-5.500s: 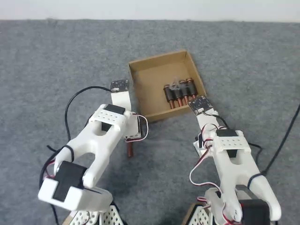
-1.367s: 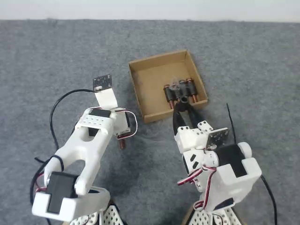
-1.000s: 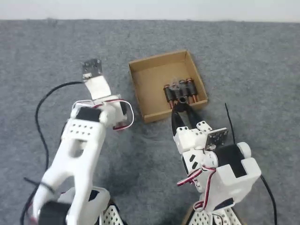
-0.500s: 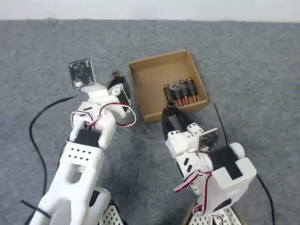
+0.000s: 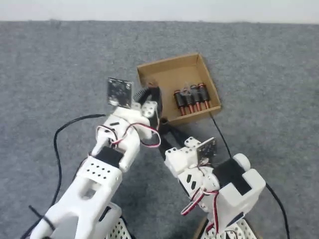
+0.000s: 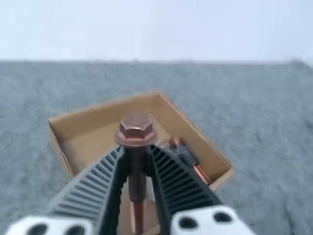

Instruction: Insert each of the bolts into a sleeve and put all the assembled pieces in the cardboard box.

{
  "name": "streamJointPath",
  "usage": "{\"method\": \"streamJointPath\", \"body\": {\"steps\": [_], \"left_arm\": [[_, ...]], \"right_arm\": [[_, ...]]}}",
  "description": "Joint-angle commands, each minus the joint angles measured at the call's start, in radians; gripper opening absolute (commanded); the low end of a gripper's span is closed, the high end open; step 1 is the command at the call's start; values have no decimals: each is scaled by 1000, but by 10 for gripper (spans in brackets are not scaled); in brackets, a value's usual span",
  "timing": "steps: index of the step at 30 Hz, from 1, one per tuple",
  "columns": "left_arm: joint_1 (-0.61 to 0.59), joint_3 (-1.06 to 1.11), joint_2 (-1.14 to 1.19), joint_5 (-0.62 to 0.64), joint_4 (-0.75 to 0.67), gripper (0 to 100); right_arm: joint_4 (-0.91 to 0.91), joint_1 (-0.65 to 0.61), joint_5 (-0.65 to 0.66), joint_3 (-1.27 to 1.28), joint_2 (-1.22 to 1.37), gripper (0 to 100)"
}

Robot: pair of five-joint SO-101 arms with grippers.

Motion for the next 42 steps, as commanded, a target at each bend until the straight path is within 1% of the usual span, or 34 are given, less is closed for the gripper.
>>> {"method": "streamJointPath", "body": {"steps": [1, 4, 8, 12, 19, 28, 31, 35, 42], "left_arm": [[12, -21, -55, -12, -38, 12], [14, -22, -68, -11, -40, 12], [17, -12, -152, -9, -34, 12], [20, 87, -285, -9, -38, 12], [100, 199, -479, -9, -35, 12], [100, 206, -494, -9, -34, 12], [100, 209, -494, -9, -29, 12], [100, 242, -496, -9, 20, 12], [97, 283, -496, -9, -20, 12]], "right_arm": [[35, -18, 61, 23, -2, 6], [42, -18, 64, 23, -2, 6], [45, -18, 71, 23, -2, 6], [41, -18, 71, 23, -2, 6], [41, -13, 71, 23, -2, 6], [39, -10, 71, 23, -2, 6], [39, 10, 71, 25, -7, 6], [39, 16, 71, 25, -10, 6], [39, 16, 71, 26, -12, 6]]}}
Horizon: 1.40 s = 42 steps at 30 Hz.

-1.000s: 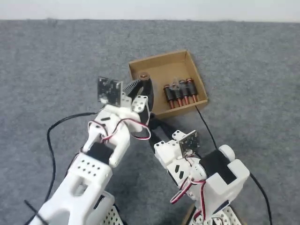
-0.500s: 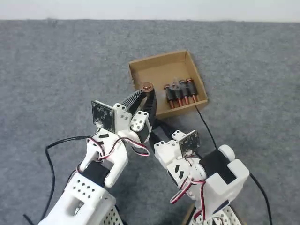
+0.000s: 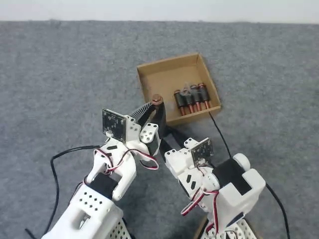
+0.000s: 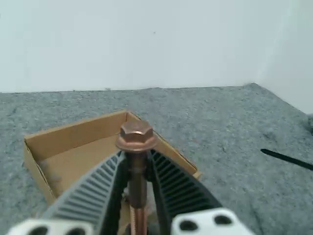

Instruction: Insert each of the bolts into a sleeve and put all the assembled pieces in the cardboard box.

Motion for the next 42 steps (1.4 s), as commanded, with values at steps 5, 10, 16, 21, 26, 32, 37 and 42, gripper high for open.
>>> {"method": "streamJointPath", "body": {"steps": [5, 10, 16, 21, 26, 32, 37, 42], "left_arm": [[6, 4, -40, -9, -35, 12], [9, 1, -40, -8, -37, 12], [5, 1, -38, -8, -69, 12], [3, 2, -38, -8, -107, 12], [3, 2, -37, -8, -107, 12], [2, 4, -32, -8, -107, 12], [3, -22, 106, -8, -114, 12], [8, -81, 239, -8, -114, 12]], "right_arm": [[-2, 12, 14, 26, -12, 6], [-2, 8, 14, 25, -7, 6], [-2, 8, 14, 25, -7, 6], [-2, 8, 14, 25, -5, 6], [-2, 8, 14, 25, -5, 6], [-2, 8, 14, 25, -7, 6], [-2, 12, 14, 25, -12, 6], [-2, 13, 14, 25, -13, 6]]}}
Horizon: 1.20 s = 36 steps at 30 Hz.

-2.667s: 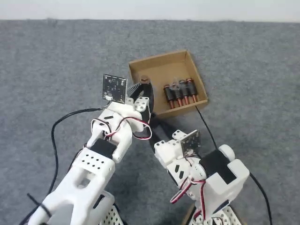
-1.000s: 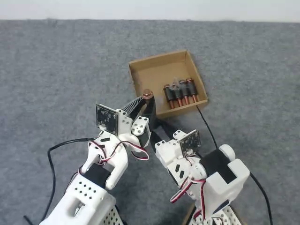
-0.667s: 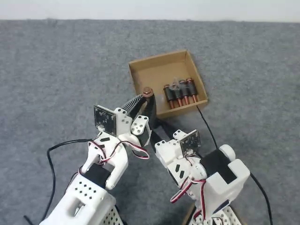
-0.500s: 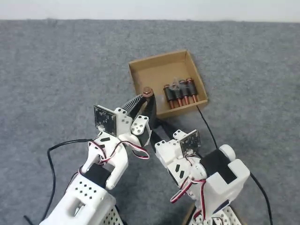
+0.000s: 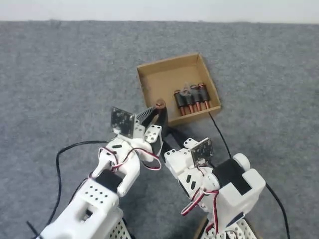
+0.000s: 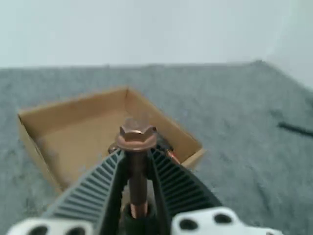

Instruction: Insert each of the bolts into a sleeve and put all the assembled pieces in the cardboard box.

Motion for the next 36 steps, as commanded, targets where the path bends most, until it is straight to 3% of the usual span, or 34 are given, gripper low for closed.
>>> {"method": "streamJointPath", "body": {"steps": [1, 28, 36], "left_arm": [[3, -90, 84, -8, -40, 12], [-5, 44, 83, -9, -37, 13], [-5, 59, 83, 55, -34, 182]], "right_arm": [[-4, 13, 14, 25, -13, 6], [-74, 64, 14, 25, -5, 6], [-74, 73, 14, 25, -5, 6]]}}
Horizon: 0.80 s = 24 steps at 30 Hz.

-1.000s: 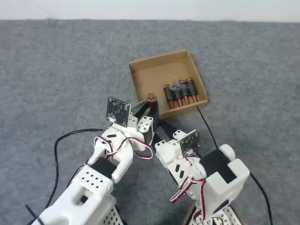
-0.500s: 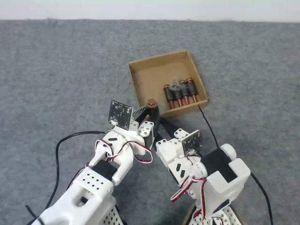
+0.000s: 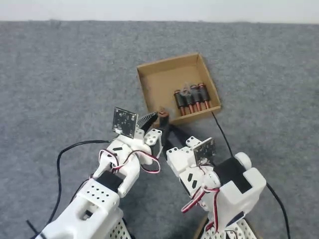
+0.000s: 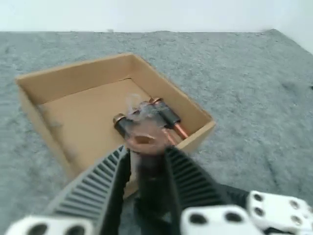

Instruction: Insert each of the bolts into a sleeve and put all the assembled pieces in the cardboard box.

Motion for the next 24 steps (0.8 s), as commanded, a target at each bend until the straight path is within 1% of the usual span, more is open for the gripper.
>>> {"method": "streamJointPath", "body": {"steps": [1, 18, 24], "left_arm": [[0, 7, 15, 43, -11, 191], [8, -1, 14, 43, -15, 195], [8, -64, 14, 46, -11, 195]], "right_arm": [[-36, 42, 12, 25, -5, 6], [-33, 42, 12, 21, -5, 6], [-28, 44, 12, 18, -5, 6]]}}
